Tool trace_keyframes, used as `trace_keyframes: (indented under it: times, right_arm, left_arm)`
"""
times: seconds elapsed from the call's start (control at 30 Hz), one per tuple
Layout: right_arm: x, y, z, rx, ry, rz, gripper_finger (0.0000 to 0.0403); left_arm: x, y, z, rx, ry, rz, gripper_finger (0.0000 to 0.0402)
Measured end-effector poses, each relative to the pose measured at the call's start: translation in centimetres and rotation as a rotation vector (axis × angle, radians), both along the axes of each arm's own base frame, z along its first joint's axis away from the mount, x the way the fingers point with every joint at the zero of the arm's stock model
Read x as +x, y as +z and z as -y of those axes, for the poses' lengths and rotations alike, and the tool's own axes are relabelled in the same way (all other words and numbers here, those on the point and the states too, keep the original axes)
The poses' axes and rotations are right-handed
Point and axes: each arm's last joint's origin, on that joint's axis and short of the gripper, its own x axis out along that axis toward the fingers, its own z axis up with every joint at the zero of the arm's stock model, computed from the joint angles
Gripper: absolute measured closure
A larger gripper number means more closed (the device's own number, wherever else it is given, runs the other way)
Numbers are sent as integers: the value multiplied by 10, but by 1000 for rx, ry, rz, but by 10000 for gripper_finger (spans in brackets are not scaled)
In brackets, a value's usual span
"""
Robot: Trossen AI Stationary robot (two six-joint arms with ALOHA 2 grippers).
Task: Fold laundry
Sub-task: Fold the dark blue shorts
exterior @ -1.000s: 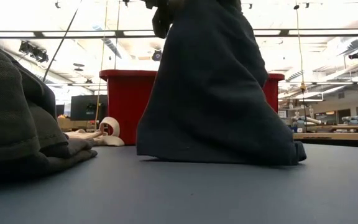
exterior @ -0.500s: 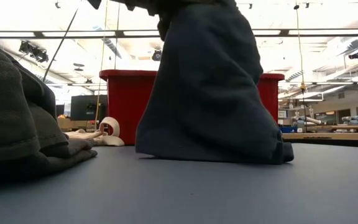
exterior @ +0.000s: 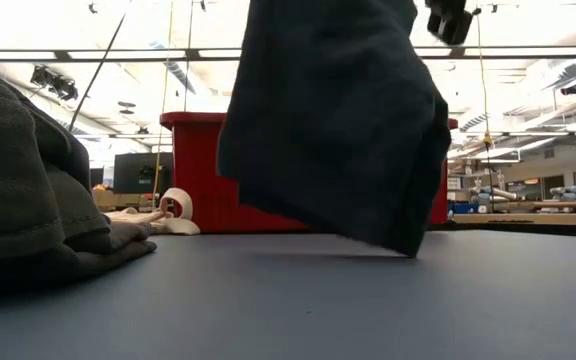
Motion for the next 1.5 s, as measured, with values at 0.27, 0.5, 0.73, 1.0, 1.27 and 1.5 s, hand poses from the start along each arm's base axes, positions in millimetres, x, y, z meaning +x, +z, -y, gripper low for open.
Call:
trace_keyframes:
  times: [0.27,0.5,0.73,1.0,1.27,1.5]
  right_arm:
    - [9,-12,3,5,-24,113,126]
    - [18,-16,15,4,23,127,148]
    - [31,-13,26,-22,104,161,275]
    - [27,21,53,-275,-29,159,386]
    - [15,59,66,-622,-42,-136,393]
    - [17,14,39,-467,57,-306,393]
  left_arm:
    - [-3,5,-1,-8,0,14,385]
    - [-3,6,-2,-19,32,20,384]
    - [-2,4,-8,-44,147,3,371]
    - [-1,2,-27,-11,323,-11,375]
    - [1,8,-44,35,361,41,376]
    - [7,-33,-12,-40,262,-179,376]
